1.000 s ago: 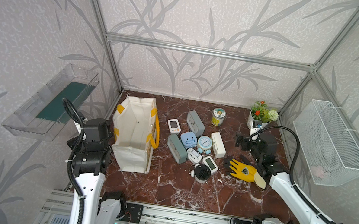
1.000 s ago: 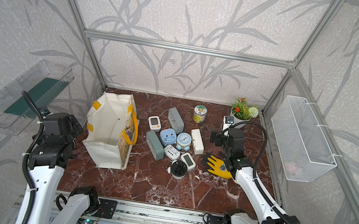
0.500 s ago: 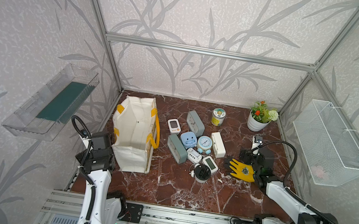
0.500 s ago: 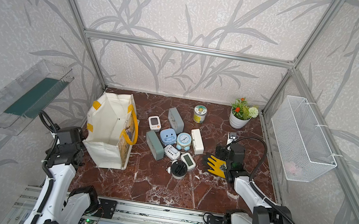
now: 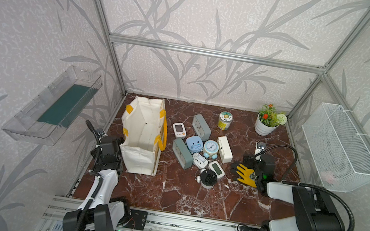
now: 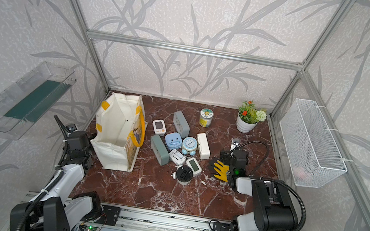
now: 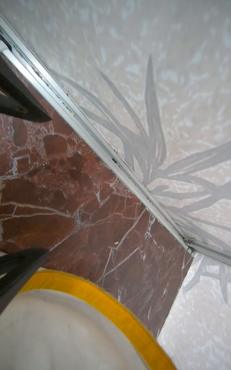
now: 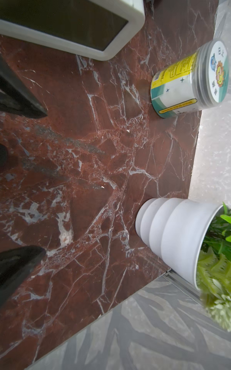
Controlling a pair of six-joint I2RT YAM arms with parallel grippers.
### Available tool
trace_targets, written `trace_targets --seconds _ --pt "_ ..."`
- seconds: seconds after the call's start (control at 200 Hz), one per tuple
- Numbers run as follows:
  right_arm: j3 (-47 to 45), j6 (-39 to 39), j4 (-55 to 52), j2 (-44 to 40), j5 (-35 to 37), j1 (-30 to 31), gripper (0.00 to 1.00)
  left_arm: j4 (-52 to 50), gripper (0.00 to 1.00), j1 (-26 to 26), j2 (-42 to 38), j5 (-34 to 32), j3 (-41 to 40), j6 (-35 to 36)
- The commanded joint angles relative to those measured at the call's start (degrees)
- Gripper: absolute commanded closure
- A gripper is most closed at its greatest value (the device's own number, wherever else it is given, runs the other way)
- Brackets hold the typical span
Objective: Take the alarm clock out of the canvas bag
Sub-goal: Move the canvas bag to the center of the board.
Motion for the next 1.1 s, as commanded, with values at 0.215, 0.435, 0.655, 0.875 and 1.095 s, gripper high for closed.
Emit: trace_targets --seconds 0.215,0.435,0.655,0.875,1.095 --pt "2.0 -0.2 4.2 1.9 0.4 -0.2 0.01 23.1 0.01 -7.4 10.1 4.1 -2.8 1.9" --pt "2.1 -0.2 4.2 1.9 0.2 -0.2 0.01 30.4 0.01 -9.2 13.8 4.4 -3.6 2.8" --pt "2.1 -0.1 4.2 1.9 0.2 -0.2 0.01 34.1 0.01 -9.9 14.8 3.1 -4.5 3.0" --pt "2.1 -0.1 4.2 1.9 0.3 -0.2 0.01 42.0 0.01 -10.2 18.4 4.6 -6.0 1.5" --pt "2.1 -0.2 4.2 1.9 0.3 -0.3 0.01 51.6 0.01 -11.2 25.2 4.9 -7.3 3.0"
